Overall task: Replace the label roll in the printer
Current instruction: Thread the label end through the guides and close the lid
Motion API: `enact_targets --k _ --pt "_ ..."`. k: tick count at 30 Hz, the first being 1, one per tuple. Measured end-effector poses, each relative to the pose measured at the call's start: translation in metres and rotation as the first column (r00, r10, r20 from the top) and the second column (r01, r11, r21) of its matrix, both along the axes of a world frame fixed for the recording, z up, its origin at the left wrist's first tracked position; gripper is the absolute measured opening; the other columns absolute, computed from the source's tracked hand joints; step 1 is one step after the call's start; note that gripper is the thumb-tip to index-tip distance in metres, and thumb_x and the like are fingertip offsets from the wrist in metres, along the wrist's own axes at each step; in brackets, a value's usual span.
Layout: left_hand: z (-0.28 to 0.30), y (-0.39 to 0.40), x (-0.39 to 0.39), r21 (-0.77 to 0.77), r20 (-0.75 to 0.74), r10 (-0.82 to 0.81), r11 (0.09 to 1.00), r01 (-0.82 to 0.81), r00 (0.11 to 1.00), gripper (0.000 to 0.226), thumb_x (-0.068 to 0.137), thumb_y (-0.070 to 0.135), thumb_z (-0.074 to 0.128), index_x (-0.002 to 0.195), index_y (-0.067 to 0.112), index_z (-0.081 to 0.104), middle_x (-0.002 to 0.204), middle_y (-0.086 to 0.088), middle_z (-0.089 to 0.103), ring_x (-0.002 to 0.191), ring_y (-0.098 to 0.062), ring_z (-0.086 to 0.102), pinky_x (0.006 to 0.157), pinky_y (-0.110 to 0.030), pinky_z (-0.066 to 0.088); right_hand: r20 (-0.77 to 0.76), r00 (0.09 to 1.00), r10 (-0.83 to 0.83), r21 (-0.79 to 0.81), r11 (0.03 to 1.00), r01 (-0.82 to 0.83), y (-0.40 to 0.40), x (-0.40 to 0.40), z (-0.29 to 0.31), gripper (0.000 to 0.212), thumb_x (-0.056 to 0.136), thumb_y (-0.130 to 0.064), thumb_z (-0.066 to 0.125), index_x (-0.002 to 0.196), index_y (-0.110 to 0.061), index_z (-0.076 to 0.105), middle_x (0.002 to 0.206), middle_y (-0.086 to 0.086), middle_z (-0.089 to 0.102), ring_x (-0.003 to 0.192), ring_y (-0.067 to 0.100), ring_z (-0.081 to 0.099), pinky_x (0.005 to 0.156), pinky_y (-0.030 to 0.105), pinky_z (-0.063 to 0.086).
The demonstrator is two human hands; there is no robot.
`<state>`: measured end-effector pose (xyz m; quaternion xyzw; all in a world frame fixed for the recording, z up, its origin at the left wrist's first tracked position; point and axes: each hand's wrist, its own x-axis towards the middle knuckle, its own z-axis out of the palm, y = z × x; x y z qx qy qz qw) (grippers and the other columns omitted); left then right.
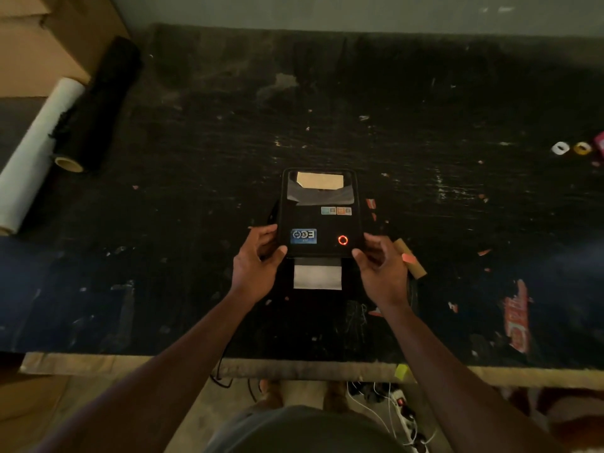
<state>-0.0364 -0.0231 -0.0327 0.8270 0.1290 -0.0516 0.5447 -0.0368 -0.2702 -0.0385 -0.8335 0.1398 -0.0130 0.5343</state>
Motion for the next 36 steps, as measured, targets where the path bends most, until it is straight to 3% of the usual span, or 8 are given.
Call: enact_targets --k 5,11,15,17,24,27,30,36 --pt "-0.003 -0.001 -0.001 0.044 0.047 -0.006 0.999 0.004 0.999 0.046 0.096 0.016 0.073 0.138 0.023 0.057 0.138 0.002 0.068 0.126 -0.005 0.063 0.102 -0.021 0.051 0.010 1.000 -0.017 0.011 1.000 0.017 0.001 0.000 -0.006 0.040 0.094 -0.013 0.074 0.133 -0.014 0.064 0.125 -0.001 0.069 0.112 0.010 0.067 0.084 0.011 0.050" --pt "-0.005 -0.001 -0.002 0.053 0.058 -0.019 0.998 0.016 0.998 0.046 0.096 0.015 0.072 0.140 0.020 0.057 0.139 0.003 0.066 0.125 -0.004 0.062 0.097 -0.013 0.052 0.020 0.999 -0.034 0.008 0.999 0.034 0.001 -0.002 -0.009 0.039 0.093 -0.014 0.074 0.131 -0.014 0.065 0.122 -0.004 0.068 0.109 0.009 0.066 0.089 0.018 0.051" --pt "-0.007 0.000 -0.002 0.033 0.044 -0.002 0.999 0.001 0.999 0.046 0.096 0.015 0.073 0.139 0.023 0.058 0.135 0.010 0.065 0.110 0.017 0.060 0.088 -0.002 0.049 -0.008 1.000 -0.026 0.040 0.999 0.026 -0.001 0.000 -0.010 0.038 0.093 -0.015 0.075 0.130 -0.018 0.065 0.116 -0.012 0.066 0.102 -0.004 0.064 0.088 0.019 0.052" --pt "-0.008 0.001 -0.002 0.007 0.040 0.003 1.000 -0.004 0.999 0.046 0.096 0.015 0.073 0.139 0.024 0.058 0.133 0.012 0.065 0.106 0.023 0.058 0.093 -0.008 0.051 -0.016 1.000 -0.022 0.049 0.999 0.023 -0.002 0.001 -0.010 0.038 0.093 -0.015 0.075 0.129 -0.020 0.065 0.116 -0.014 0.065 0.102 -0.011 0.061 0.085 0.014 0.049" --pt "-0.007 0.000 -0.003 -0.056 0.038 0.009 0.998 -0.007 0.999 0.046 0.095 0.013 0.073 0.136 0.028 0.059 0.129 0.012 0.066 0.118 0.003 0.064 0.105 -0.040 0.056 -0.030 0.999 -0.025 0.064 0.998 0.027 -0.002 0.001 -0.012 0.037 0.093 -0.015 0.074 0.129 -0.022 0.065 0.111 -0.021 0.064 0.102 -0.012 0.060 0.085 0.012 0.048" --pt "-0.007 0.001 -0.003 -0.055 0.020 0.008 0.998 -0.007 1.000 0.046 0.095 0.015 0.073 0.136 0.032 0.058 0.132 0.013 0.066 0.122 -0.004 0.064 0.104 -0.044 0.057 -0.033 0.999 -0.029 0.067 0.997 0.031 -0.001 0.001 -0.012 0.038 0.094 -0.015 0.074 0.130 -0.021 0.065 0.110 -0.022 0.062 0.101 -0.012 0.060 0.085 0.013 0.048" --pt "-0.007 0.001 -0.003 -0.068 0.016 0.018 0.998 -0.017 1.000 0.047 0.096 0.014 0.073 0.138 0.028 0.058 0.138 0.005 0.067 0.125 -0.011 0.065 0.102 -0.048 0.058 -0.025 0.999 -0.032 0.058 0.998 0.034 -0.001 0.001 -0.013 0.039 0.094 -0.015 0.073 0.132 -0.018 0.065 0.118 -0.013 0.065 0.100 -0.013 0.059 0.083 0.009 0.046" --pt "-0.006 0.000 -0.002 -0.078 0.002 0.025 0.997 -0.025 1.000 0.046 0.095 0.015 0.073 0.137 0.030 0.058 0.133 0.009 0.066 0.123 -0.010 0.066 0.101 -0.048 0.059 -0.013 1.000 -0.028 0.033 0.999 0.029 -0.002 0.000 -0.014 0.038 0.094 -0.016 0.073 0.131 -0.018 0.065 0.120 -0.012 0.065 0.095 -0.020 0.059 0.075 0.002 0.047"
